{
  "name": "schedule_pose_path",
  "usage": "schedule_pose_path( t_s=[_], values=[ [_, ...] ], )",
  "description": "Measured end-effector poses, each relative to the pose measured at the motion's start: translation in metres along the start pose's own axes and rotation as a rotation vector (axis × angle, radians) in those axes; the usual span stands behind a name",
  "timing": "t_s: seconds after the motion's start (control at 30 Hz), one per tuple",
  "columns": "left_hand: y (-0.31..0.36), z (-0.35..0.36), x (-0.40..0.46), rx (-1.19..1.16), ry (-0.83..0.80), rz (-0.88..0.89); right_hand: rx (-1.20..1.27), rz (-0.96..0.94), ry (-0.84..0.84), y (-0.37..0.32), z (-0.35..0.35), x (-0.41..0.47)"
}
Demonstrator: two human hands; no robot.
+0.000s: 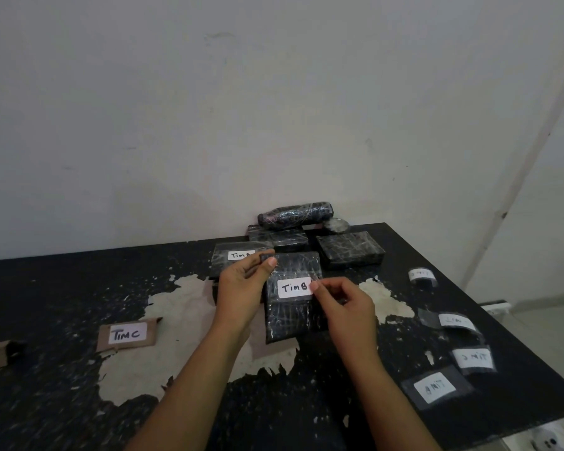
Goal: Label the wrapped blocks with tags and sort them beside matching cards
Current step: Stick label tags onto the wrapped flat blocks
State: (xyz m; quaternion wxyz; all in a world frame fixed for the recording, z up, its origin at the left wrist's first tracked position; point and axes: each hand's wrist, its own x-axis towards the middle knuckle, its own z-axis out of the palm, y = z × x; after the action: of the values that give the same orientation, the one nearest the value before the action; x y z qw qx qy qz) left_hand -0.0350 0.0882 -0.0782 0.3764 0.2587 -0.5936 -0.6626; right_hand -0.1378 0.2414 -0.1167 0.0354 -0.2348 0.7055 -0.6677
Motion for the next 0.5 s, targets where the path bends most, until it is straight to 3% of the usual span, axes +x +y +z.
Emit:
schedule_pose_path(
  t_s=[0.5],
  values=[
    [-0.0023,-0.0027,0.0009,-0.043,0.011,0.001,0.117,0.019,0.051,-0.0035,0.0058,-0.0002]
  ],
)
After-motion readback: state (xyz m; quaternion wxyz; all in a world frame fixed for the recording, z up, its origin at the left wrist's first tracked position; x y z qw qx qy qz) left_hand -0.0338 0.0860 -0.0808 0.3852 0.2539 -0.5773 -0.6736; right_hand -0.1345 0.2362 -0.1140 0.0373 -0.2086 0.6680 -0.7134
